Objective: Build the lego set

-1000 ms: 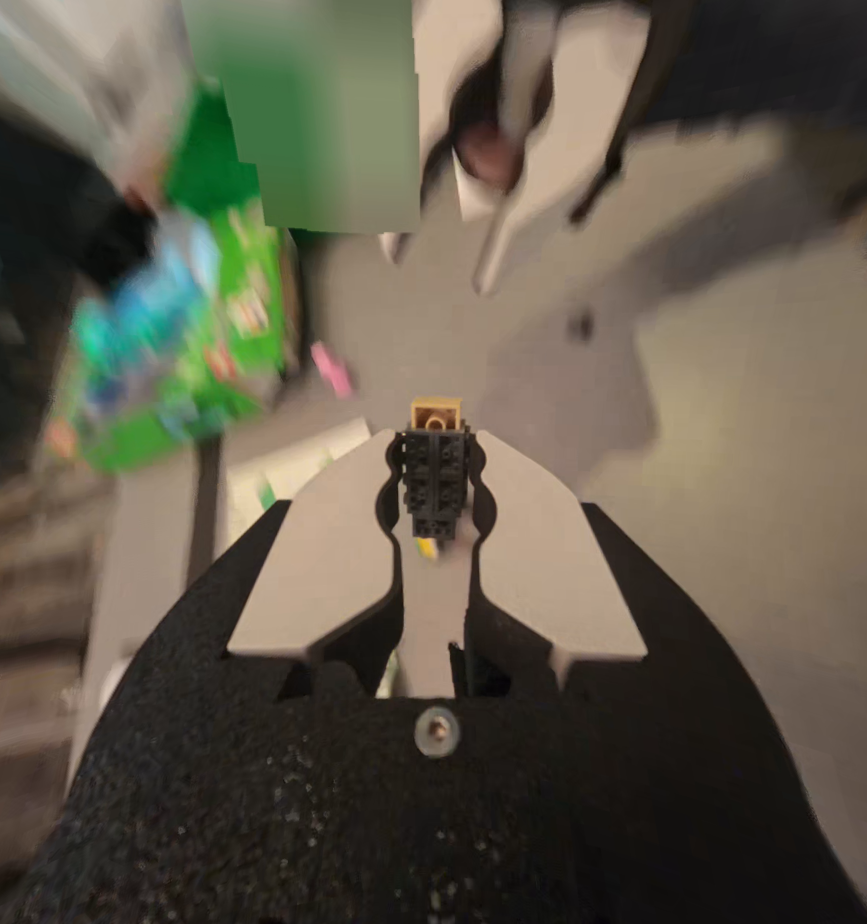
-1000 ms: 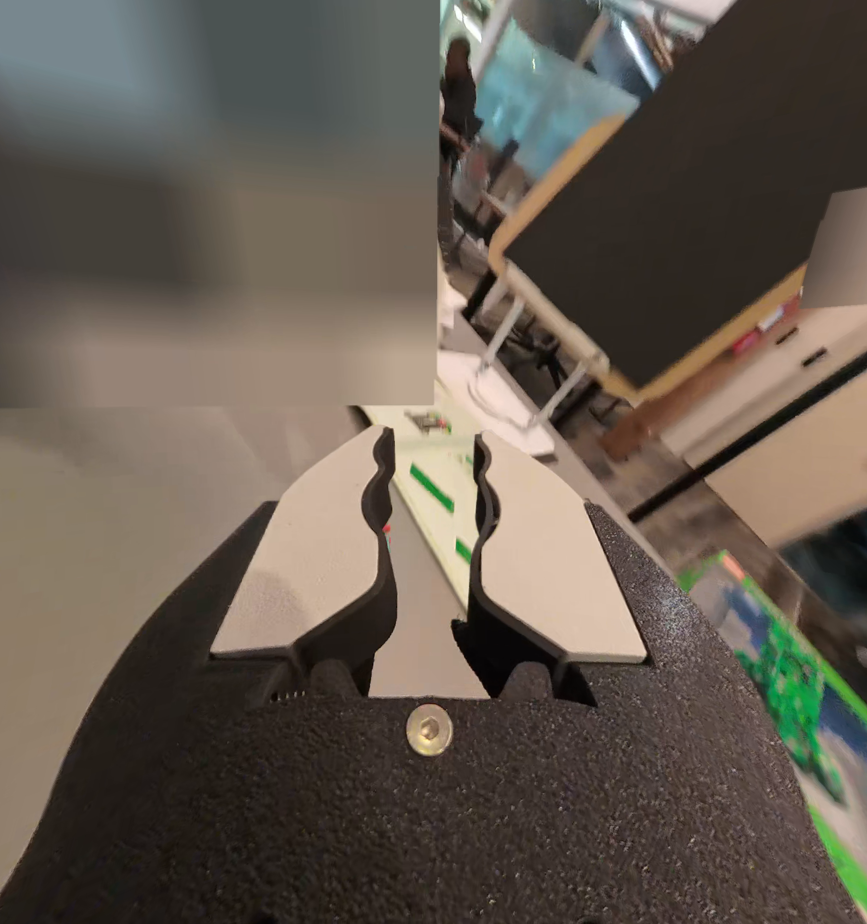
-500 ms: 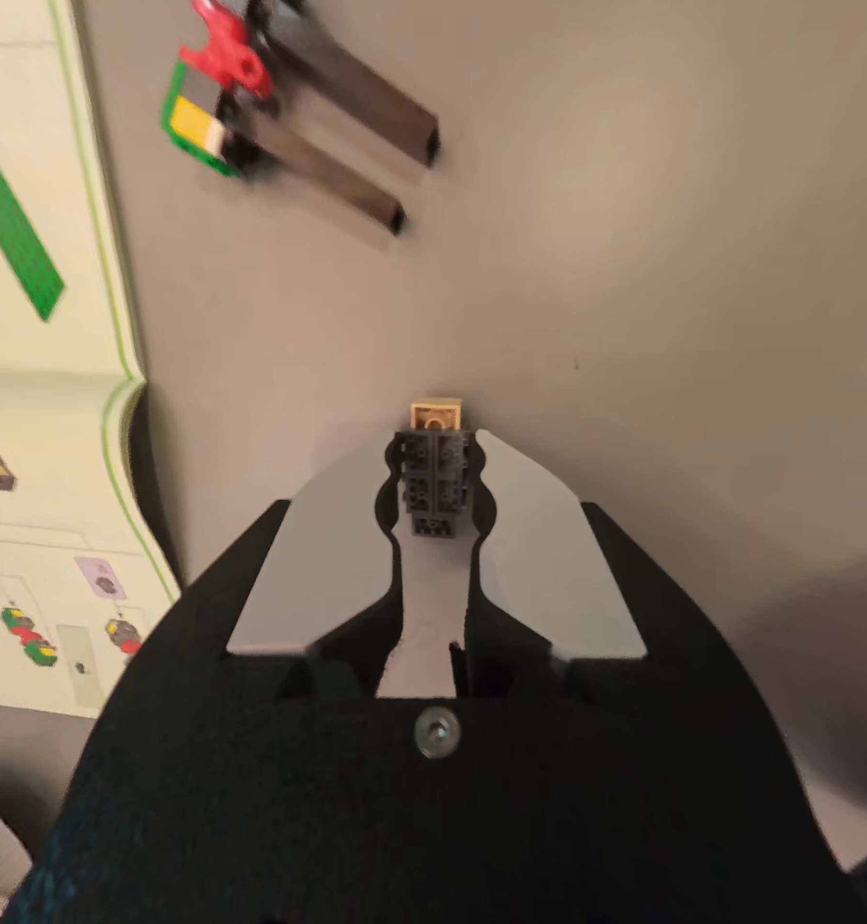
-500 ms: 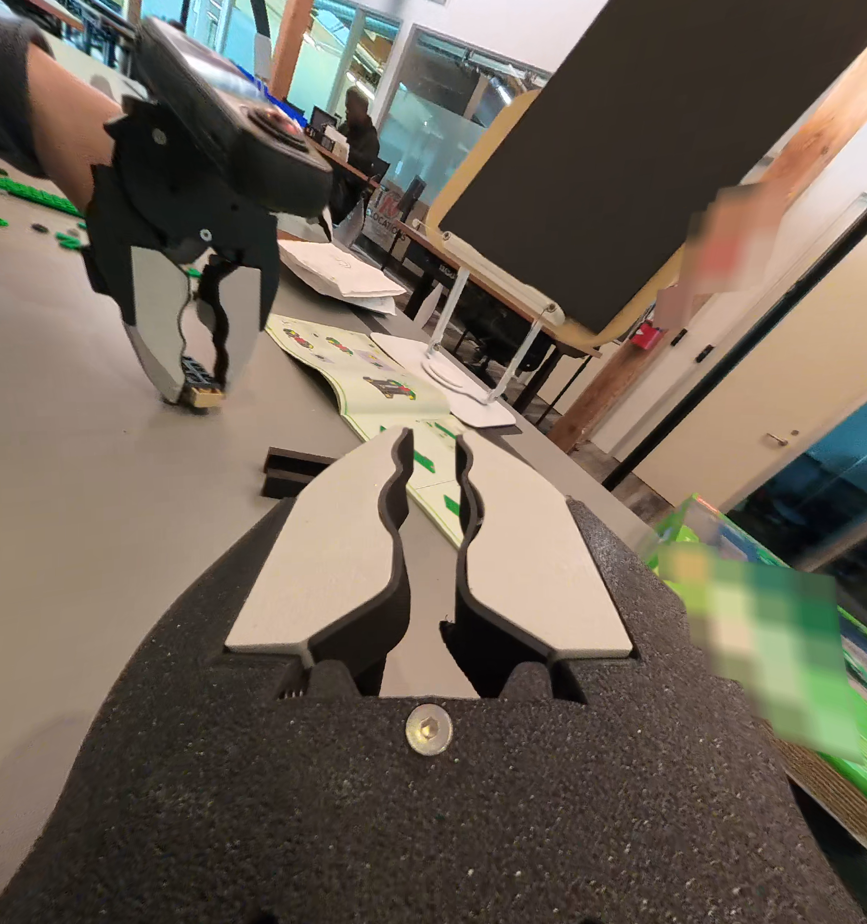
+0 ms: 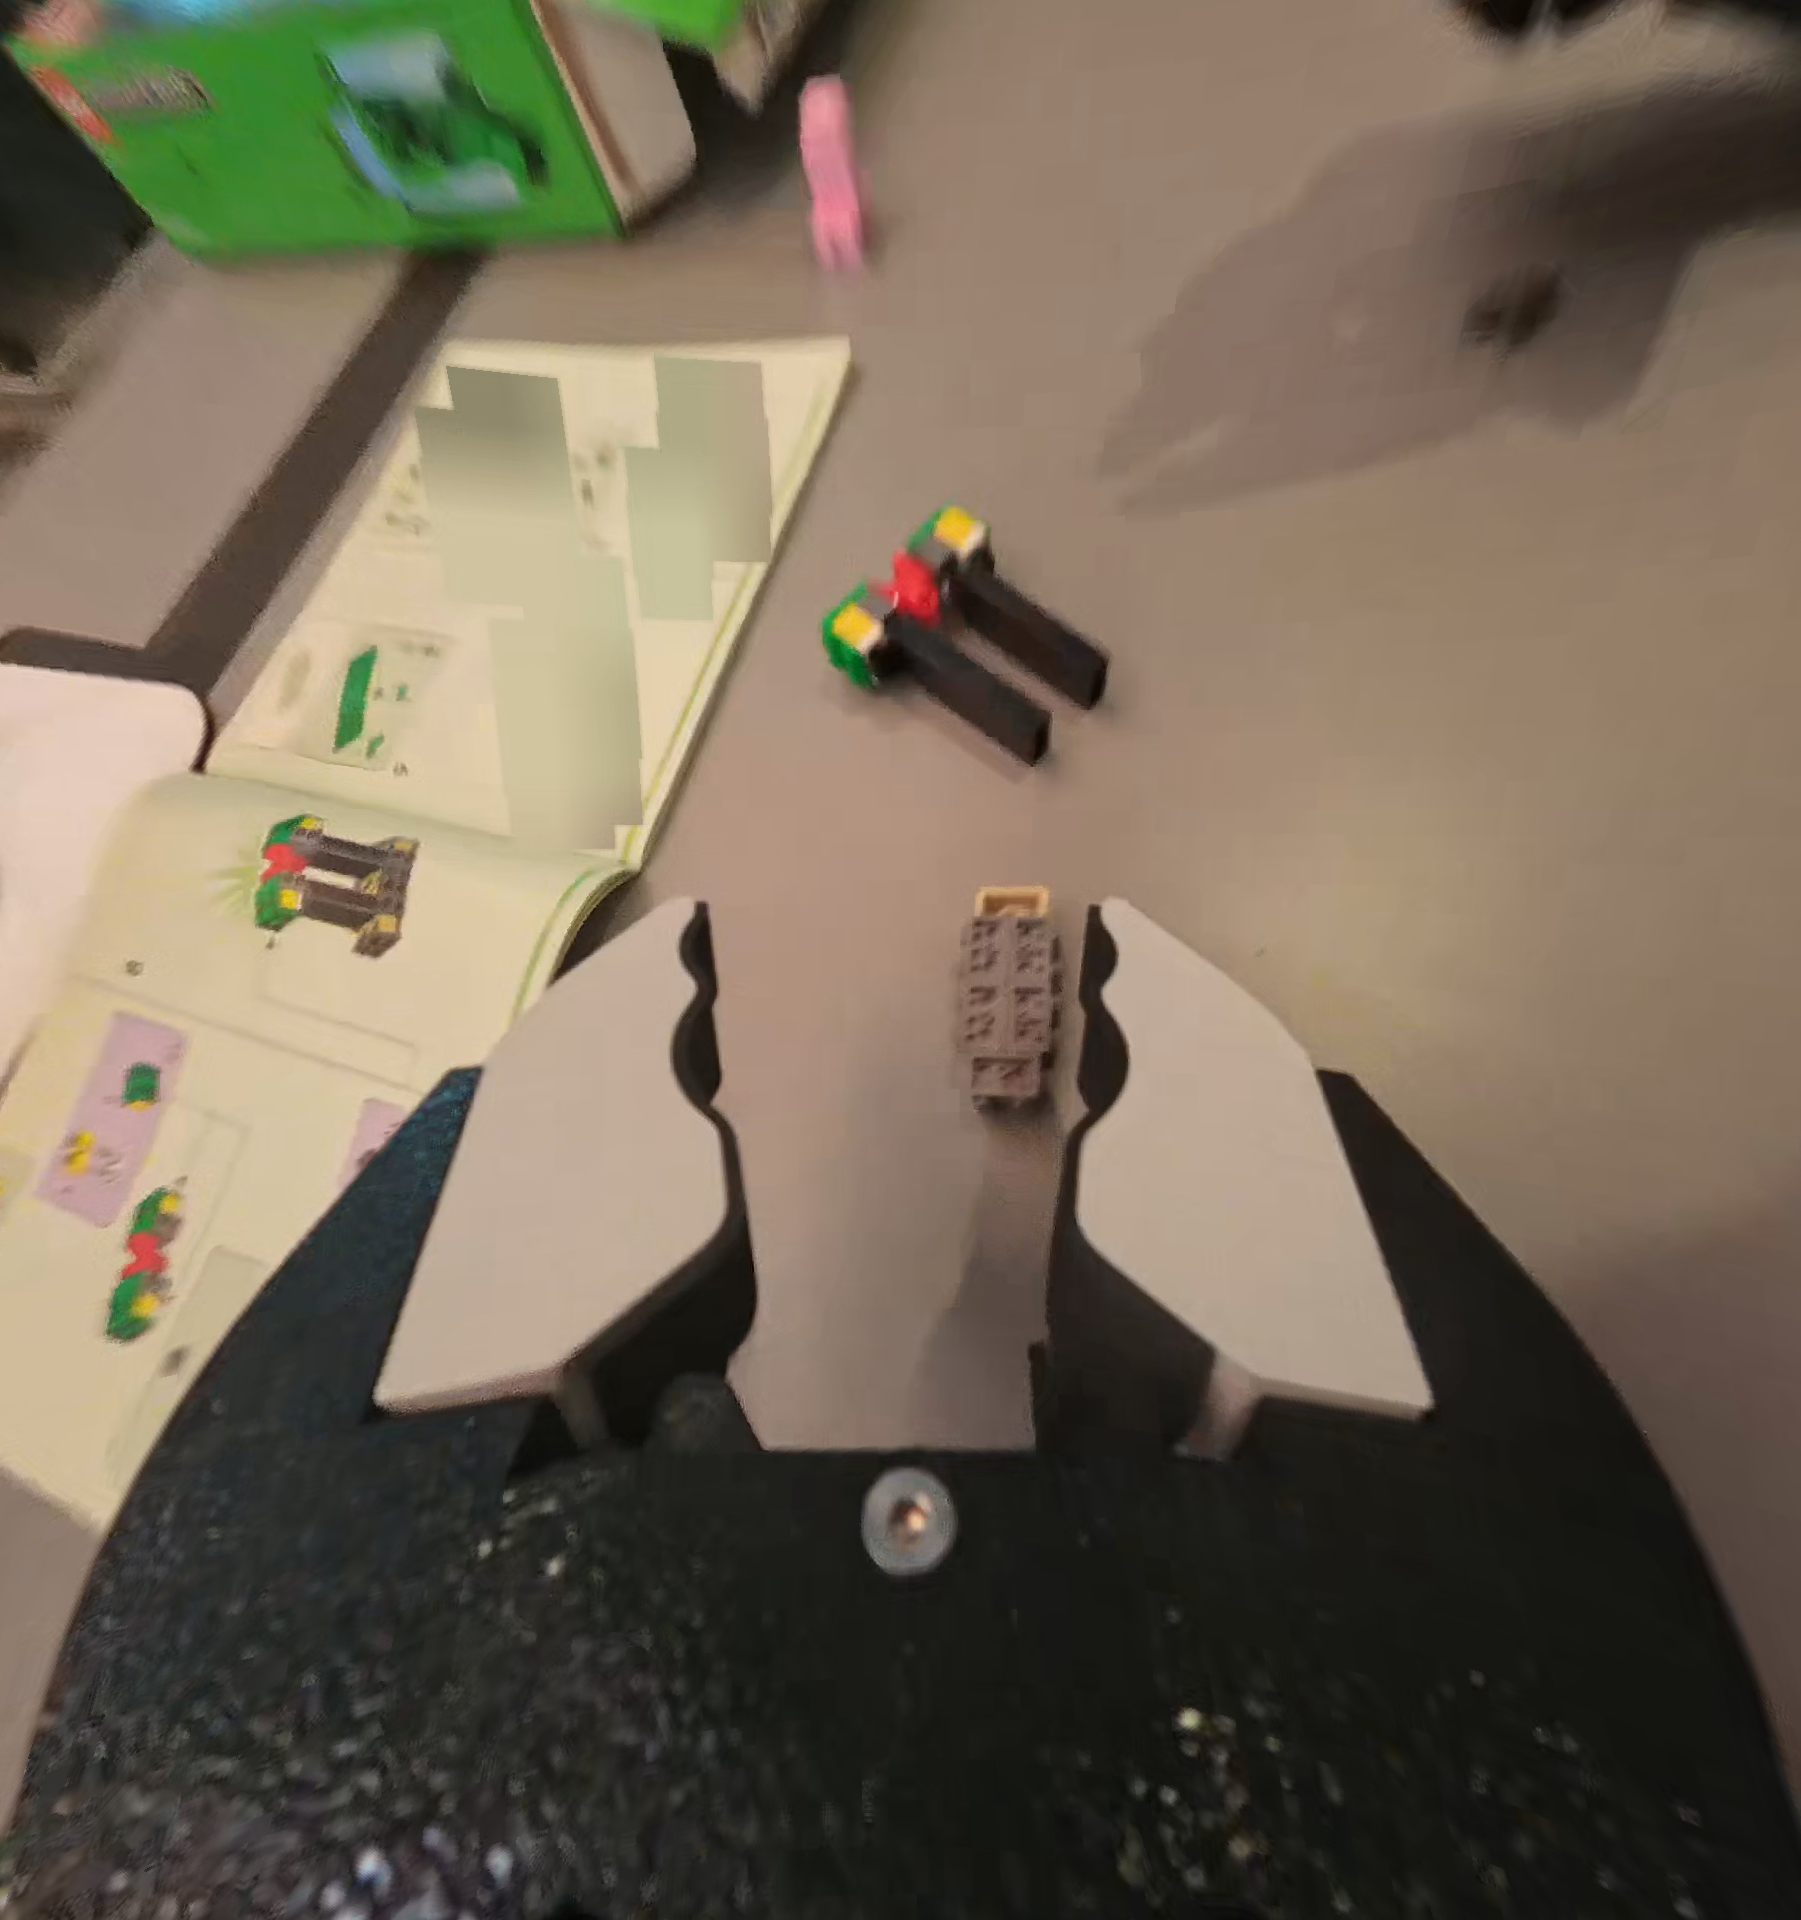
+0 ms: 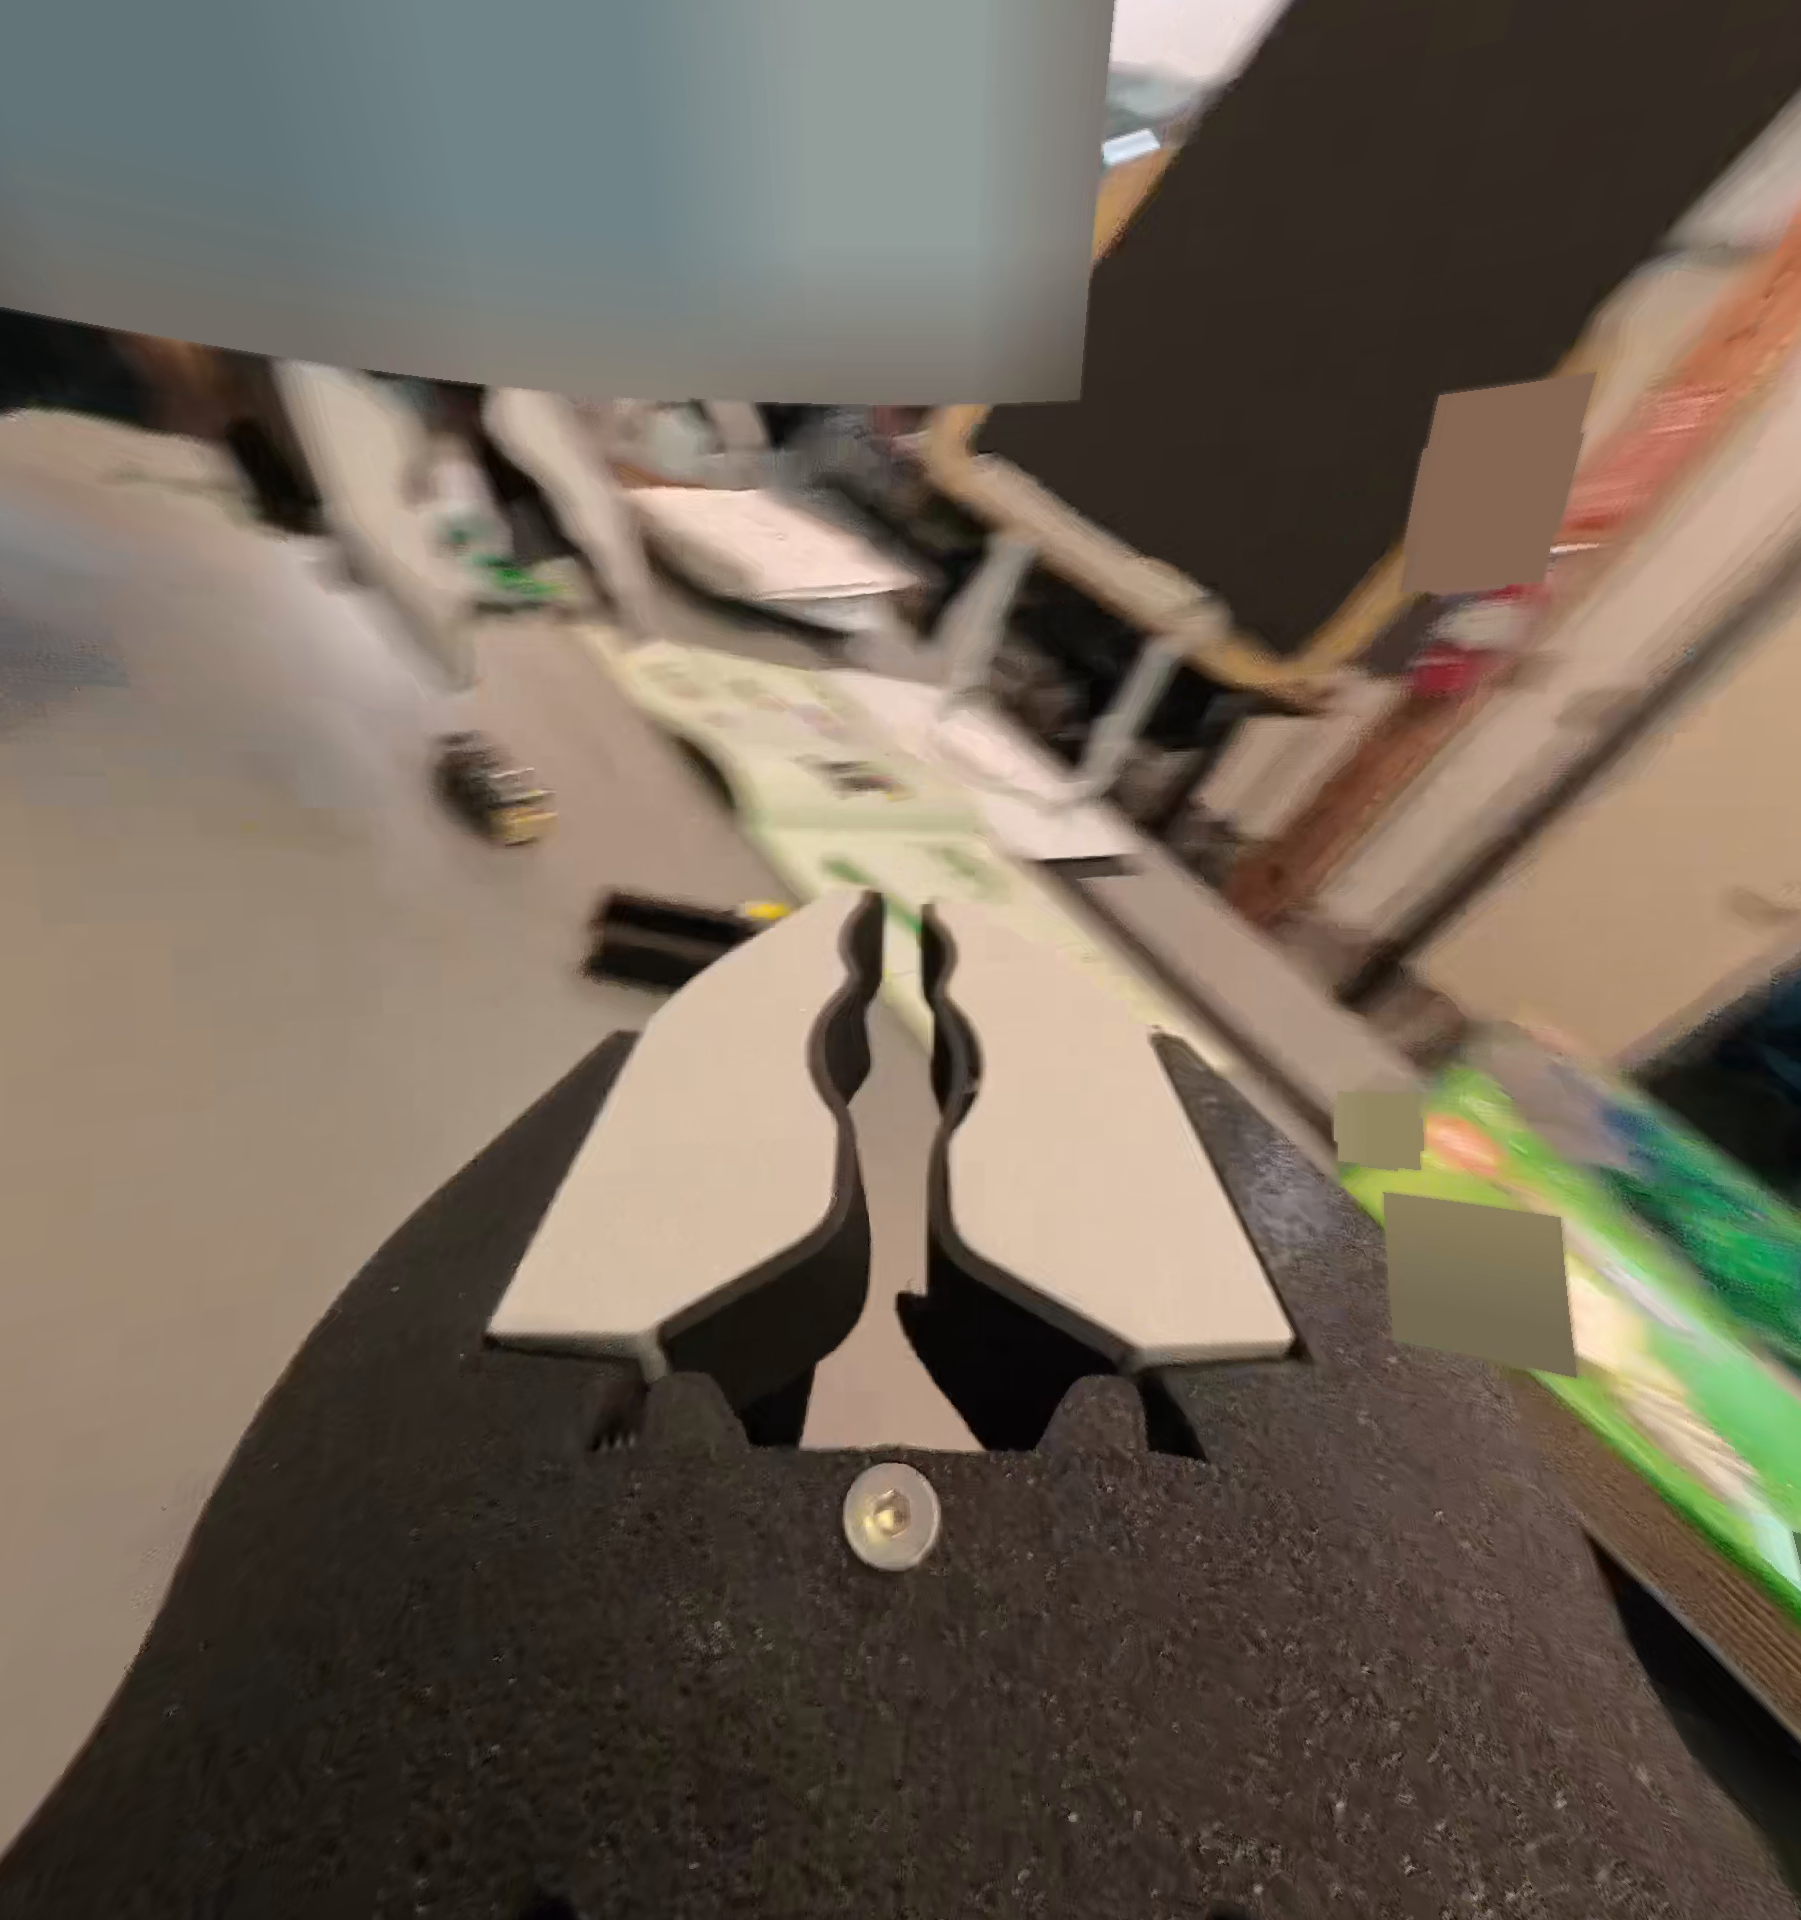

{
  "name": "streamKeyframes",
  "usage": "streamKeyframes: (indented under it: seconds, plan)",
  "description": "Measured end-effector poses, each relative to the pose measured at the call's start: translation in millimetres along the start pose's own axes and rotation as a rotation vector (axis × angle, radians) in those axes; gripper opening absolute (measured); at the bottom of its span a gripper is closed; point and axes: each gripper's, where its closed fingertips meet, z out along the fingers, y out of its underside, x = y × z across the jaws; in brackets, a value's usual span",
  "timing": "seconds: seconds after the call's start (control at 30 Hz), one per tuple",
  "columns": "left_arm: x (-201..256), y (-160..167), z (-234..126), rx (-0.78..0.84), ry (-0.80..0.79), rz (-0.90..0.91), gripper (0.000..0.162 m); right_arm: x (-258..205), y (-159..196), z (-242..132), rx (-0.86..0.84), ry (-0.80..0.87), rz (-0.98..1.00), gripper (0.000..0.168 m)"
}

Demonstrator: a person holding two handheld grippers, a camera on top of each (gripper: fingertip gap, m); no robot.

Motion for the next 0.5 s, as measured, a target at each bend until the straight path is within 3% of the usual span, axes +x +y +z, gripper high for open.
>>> streamKeyframes:
  seconds: [0.07,0.17,0.33,0.4,0.5]
  plan:
    - [21.1,-19.8,-12.1,0.179,0.154,-0.129,0.069,-29.3,1.6,-9.3,-0.035,-0.311,0.143,0.0]
    - [39.8,-46.7,-21.9,0.371,0.337,-0.271,0.07,-40.6,5.0,-24.6,-0.115,-0.481,0.283,0.006]
    - [32.8,-52.0,-1.0,0.417,0.099,-0.096,0.06,-32.4,46.9,-33.4,-0.343,-0.304,0.11,0.019]
    - [33.1,-66.9,-6.5,0.53,0.02,-0.051,0.048,-40.5,51.3,-33.9,-0.348,-0.308,0.129,0.022]
    - [35.8,-89.1,-19.9,0.741,-0.046,-0.075,0.047,-47.6,56.3,-33.7,-0.357,-0.294,0.108,0.022]
